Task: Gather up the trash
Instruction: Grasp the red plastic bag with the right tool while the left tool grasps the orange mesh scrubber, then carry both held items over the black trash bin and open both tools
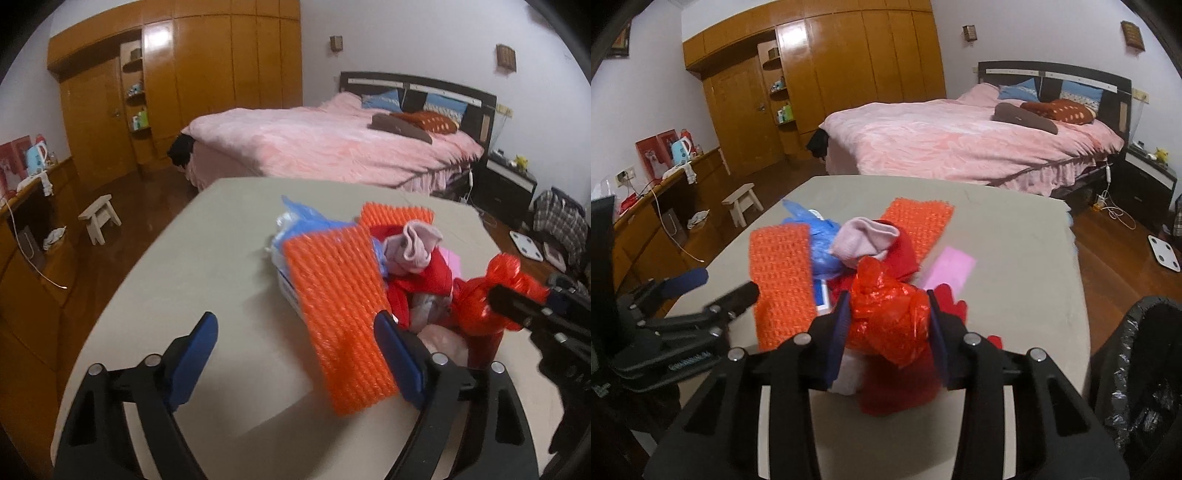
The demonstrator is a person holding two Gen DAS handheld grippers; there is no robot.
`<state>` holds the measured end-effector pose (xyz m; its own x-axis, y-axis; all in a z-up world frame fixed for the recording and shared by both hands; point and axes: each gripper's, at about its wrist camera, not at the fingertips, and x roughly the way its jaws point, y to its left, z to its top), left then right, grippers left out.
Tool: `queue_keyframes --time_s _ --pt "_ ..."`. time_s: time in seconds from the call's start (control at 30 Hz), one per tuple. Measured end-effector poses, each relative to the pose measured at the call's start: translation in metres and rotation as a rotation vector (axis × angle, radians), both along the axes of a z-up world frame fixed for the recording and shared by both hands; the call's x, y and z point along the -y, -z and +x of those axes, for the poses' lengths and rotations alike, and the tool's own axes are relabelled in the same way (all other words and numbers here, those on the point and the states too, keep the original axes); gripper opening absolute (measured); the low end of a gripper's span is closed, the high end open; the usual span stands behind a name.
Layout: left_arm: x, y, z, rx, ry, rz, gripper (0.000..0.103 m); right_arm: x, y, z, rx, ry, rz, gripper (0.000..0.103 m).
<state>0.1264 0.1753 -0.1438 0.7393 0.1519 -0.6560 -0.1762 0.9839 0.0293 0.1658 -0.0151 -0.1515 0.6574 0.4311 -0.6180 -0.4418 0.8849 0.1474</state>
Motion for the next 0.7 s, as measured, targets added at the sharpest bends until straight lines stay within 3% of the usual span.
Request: queue_keyframes --time_s 0.1,0.17,0.23,0.3,0.4,0.7 --pt "0.005 0.01 0.01 -0.023 0.021 -0.012 0.085 0.005 0.001 0.003 -0.003 0.009 -0.003 0.038" --pt "0.009 0.017 0.015 -0.036 0.038 -0.025 0.077 0.008 0.002 0.003 -0.007 0.014 -0.004 0.039" --pt "0.012 0.022 0.018 -0.052 0.058 -0.047 0.054 0.01 0.004 0.003 -0.011 0.016 -0.005 0.039" --pt "0.013 0.024 0.016 -0.051 0.078 -0.071 0.039 0.011 0.005 0.003 -0.018 0.017 -0.007 0.039" --pt "0.017 0.021 0.011 -0.034 0.078 -0.038 0.021 0.014 0.006 0.003 -0.024 0.019 -0.003 0.039" --pt "0.023 -0.014 -0.008 0.044 0.078 -0.01 0.013 0.023 -0.007 -0.006 -0.009 0.031 0.012 0.039"
